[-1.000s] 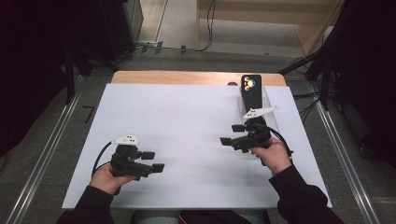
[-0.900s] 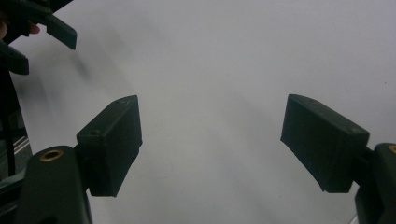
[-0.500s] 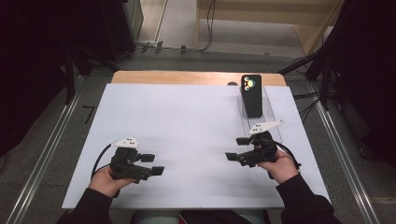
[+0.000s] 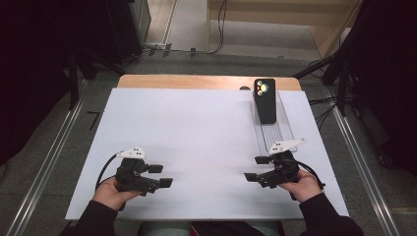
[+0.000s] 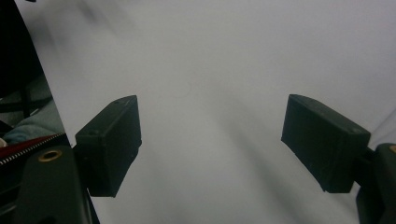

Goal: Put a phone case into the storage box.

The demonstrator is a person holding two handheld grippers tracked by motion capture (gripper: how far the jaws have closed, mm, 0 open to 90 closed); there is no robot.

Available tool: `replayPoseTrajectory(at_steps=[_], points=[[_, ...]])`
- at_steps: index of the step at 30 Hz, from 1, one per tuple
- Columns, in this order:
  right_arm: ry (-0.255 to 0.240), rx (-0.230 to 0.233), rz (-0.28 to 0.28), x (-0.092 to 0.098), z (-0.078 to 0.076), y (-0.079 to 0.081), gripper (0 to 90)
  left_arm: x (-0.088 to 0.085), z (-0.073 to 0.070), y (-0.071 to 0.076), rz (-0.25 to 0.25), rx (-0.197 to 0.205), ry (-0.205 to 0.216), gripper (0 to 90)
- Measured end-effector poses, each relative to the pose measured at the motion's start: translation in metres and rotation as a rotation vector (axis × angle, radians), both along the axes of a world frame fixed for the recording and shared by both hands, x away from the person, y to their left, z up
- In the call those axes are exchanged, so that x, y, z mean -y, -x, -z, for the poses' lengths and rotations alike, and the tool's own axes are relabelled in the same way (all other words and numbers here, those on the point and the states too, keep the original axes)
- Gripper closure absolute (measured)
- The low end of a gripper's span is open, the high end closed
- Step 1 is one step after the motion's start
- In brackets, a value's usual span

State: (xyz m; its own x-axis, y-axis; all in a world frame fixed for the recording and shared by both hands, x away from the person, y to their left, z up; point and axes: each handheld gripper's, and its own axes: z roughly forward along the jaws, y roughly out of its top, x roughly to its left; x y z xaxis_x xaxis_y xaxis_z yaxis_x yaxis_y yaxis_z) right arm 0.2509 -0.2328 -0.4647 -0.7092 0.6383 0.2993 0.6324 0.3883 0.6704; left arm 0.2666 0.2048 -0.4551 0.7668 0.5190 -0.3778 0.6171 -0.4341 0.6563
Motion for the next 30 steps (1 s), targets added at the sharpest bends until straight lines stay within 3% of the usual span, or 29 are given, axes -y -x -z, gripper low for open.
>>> replayPoseTrajectory(at_steps=[15, 30], points=[[0.023, -0.023, 0.072, 0.023, 0.006, 0.012, 18.0, -0.004, 0.001, 0.002, -0.012, -0.001, -0.004, 26.8], [0.040, -0.023, 0.110, 0.033, 0.011, 0.011, 17.9, -0.011, 0.002, 0.001, -0.035, 0.003, -0.002, 26.8]])
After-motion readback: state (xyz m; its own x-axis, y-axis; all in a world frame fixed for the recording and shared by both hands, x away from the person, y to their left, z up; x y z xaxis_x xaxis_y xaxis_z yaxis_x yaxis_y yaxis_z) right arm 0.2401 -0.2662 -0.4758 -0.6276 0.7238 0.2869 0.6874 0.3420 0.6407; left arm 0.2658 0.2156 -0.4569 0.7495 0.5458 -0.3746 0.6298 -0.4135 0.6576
